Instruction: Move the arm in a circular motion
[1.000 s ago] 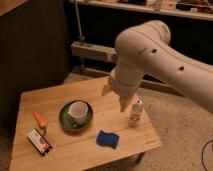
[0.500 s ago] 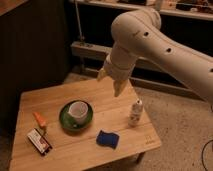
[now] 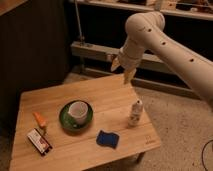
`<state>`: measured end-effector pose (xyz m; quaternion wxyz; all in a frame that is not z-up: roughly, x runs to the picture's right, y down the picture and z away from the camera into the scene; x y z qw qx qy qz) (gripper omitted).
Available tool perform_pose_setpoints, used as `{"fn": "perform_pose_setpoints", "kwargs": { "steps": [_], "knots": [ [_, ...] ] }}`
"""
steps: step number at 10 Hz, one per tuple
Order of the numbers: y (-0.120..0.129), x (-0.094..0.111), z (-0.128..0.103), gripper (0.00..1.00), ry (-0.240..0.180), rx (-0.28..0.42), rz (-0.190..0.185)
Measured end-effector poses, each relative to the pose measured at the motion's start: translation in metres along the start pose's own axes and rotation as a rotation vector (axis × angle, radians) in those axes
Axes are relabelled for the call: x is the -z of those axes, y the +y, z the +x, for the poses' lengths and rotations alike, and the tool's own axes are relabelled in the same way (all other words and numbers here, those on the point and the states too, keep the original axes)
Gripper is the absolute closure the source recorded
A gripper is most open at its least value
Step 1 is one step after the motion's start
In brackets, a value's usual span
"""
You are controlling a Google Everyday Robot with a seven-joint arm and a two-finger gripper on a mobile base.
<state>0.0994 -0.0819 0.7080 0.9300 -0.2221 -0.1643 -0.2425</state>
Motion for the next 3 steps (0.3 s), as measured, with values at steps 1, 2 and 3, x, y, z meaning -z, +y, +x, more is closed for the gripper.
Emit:
{"fn": "perform_pose_setpoints", "kwargs": {
  "steps": [1, 2, 3],
  "knots": [
    [0.001, -0.017, 0.019, 0.40, 0.005, -0.055, -0.012],
    [0.012, -0.038, 0.049, 0.40, 0.010, -0.140, -0.023],
    [0.024, -0.050, 0.069, 0.40, 0.000, -0.197, -0.024]
  ]
}}
